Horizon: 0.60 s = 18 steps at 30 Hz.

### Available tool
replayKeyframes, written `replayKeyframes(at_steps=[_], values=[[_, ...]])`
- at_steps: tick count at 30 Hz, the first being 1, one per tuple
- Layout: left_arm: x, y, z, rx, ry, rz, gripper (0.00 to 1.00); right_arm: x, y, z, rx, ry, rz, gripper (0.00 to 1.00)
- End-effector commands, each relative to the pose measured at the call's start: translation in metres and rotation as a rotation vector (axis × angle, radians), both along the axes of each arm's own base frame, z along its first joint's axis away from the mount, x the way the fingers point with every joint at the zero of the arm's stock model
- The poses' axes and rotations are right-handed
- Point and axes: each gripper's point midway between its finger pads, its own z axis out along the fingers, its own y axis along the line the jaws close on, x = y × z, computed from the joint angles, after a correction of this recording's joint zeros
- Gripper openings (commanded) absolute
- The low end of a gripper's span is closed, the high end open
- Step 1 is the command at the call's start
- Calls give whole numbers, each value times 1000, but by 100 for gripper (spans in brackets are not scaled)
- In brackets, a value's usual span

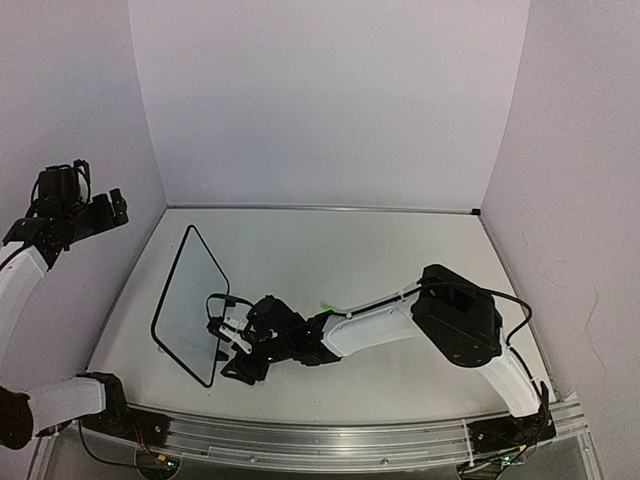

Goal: Write a sentence on the whiteboard
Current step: Move the whiteboard to the center of the board.

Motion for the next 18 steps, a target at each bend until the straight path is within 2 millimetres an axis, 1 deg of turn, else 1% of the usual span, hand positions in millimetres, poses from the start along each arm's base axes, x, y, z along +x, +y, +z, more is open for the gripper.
replayKeyframes(at_steps=[1, 6, 10, 12, 18], values=[[3, -1, 11, 5, -42, -15, 99, 6, 17, 4, 41, -37, 19, 67], [3, -2, 10, 2, -42, -23, 100, 8, 25, -4, 33, -34, 26, 64], [4, -3, 10, 0, -42, -26, 99, 9, 28, -10, 25, -34, 32, 59], [4, -3, 10, 0, -41, -27, 99, 8, 28, -14, 18, -33, 35, 54], [4, -3, 8, -1, -39, -26, 99, 9, 25, -17, 7, -37, 28, 28]])
